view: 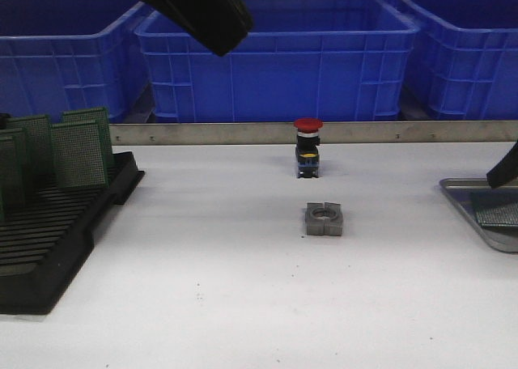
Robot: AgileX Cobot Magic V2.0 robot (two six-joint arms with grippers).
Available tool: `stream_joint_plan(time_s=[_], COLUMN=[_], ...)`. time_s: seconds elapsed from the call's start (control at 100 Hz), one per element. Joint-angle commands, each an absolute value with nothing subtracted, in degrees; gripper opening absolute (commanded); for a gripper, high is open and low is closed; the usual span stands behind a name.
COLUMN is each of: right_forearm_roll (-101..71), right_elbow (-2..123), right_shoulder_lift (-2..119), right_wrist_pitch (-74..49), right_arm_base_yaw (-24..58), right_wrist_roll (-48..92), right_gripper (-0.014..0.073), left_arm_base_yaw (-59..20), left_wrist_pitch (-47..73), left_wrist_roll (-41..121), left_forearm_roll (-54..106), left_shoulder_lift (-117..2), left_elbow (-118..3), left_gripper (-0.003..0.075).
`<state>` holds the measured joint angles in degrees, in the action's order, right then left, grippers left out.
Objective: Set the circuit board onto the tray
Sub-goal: 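Carry the board with the right gripper and lower it onto the metal tray, then lower the left gripper onto another green board in the rack and grasp it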
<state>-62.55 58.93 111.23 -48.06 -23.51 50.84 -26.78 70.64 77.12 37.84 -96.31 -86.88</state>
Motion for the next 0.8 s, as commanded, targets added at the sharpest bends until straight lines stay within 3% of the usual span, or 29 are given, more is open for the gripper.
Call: stream_joint_plan(time_s=[0.0,0.57,0.79], right_forearm_roll=[-64.71,-63.21,-63.21], right_elbow=[60.43,60.43,60.43], right_shoulder_lift=[108.18,103.82,103.82], right_wrist_pitch=[-49.57,-46.65,-46.96], right_arm_base_yaw=[-23.78,-23.78,-23.78], right_wrist_roll=[51.10,51.15,51.15], right_gripper=[0.0584,0.0584,0.0584], left_arm_base_yaw=[-27.19,-27.19,-25.12], left_wrist_pitch=[72.97,72.85,69.58], left_wrist_roll=[76.60,76.60,76.60], left_forearm_roll=[41.47,41.07,28.23], left_shoulder_lift=[-93.57,-93.57,-93.57], left_elbow=[-88.43,-88.43,-88.43], left_gripper=[0.0503,0.0503,0.0503])
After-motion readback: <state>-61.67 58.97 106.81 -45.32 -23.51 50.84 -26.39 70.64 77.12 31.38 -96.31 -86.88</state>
